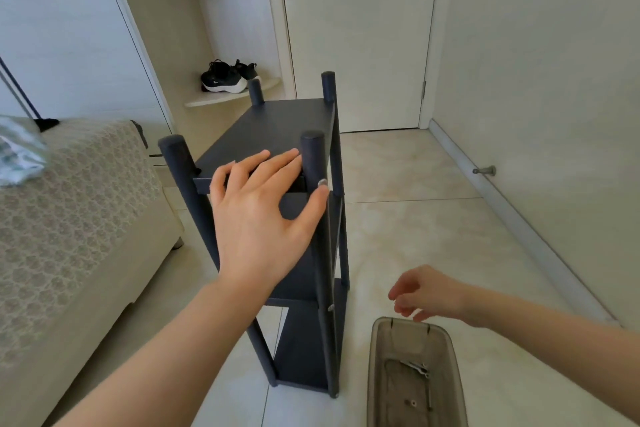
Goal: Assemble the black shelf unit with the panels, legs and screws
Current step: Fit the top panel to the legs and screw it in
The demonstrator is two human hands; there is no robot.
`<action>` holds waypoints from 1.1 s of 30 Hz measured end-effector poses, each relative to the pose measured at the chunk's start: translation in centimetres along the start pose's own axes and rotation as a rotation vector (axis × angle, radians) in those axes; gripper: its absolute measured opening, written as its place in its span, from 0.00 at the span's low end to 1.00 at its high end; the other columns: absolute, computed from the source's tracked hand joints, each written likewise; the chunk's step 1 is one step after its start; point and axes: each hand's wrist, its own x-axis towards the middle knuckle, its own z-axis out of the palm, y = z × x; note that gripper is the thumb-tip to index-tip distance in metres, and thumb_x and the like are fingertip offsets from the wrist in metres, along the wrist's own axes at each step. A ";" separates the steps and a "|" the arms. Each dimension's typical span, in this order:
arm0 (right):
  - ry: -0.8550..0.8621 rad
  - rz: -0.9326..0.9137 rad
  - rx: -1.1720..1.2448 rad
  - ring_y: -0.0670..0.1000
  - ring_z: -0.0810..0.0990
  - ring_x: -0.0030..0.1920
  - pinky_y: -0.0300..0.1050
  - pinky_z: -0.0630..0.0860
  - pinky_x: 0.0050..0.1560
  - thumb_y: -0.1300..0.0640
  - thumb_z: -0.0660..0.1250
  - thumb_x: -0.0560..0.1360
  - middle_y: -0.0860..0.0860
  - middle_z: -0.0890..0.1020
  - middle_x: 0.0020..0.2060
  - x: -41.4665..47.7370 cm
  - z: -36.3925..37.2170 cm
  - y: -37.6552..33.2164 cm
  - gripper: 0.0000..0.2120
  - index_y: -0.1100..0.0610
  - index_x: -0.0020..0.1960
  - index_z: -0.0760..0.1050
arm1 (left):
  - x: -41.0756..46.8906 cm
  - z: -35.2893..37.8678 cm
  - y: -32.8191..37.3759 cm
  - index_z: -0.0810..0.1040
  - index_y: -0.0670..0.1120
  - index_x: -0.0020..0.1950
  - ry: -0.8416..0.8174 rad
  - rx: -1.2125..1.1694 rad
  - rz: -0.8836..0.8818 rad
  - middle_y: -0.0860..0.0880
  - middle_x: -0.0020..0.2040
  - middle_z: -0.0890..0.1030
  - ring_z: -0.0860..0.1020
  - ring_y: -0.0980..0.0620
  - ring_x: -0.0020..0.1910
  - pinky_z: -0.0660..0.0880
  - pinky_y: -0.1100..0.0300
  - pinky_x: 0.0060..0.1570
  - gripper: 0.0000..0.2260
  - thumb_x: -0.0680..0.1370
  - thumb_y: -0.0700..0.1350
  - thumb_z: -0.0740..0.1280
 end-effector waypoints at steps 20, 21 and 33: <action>-0.226 0.235 -0.566 0.57 0.75 0.64 0.45 0.72 0.60 0.59 0.64 0.78 0.57 0.75 0.64 9.5 12.9 16.7 0.15 0.60 0.64 0.72 | -0.2 3.1 1.2 0.79 0.45 0.58 0.092 0.065 0.055 0.52 0.53 0.79 0.73 0.44 0.59 0.61 0.38 0.69 0.17 0.81 0.56 0.61; -0.211 0.227 -0.573 0.58 0.73 0.66 0.46 0.69 0.64 0.59 0.64 0.79 0.58 0.72 0.67 9.5 13.3 17.0 0.20 0.61 0.69 0.67 | -0.2 3.1 1.2 0.79 0.45 0.58 0.094 0.060 0.053 0.53 0.52 0.78 0.73 0.45 0.59 0.62 0.38 0.67 0.17 0.81 0.56 0.60; -0.177 -0.011 -0.767 0.58 0.75 0.63 0.49 0.71 0.64 0.62 0.53 0.81 0.59 0.74 0.67 10.3 14.6 19.1 0.15 0.59 0.66 0.70 | -0.1 3.1 1.6 0.78 0.44 0.55 0.092 0.042 0.035 0.57 0.50 0.72 0.72 0.44 0.57 0.63 0.42 0.67 0.14 0.80 0.54 0.62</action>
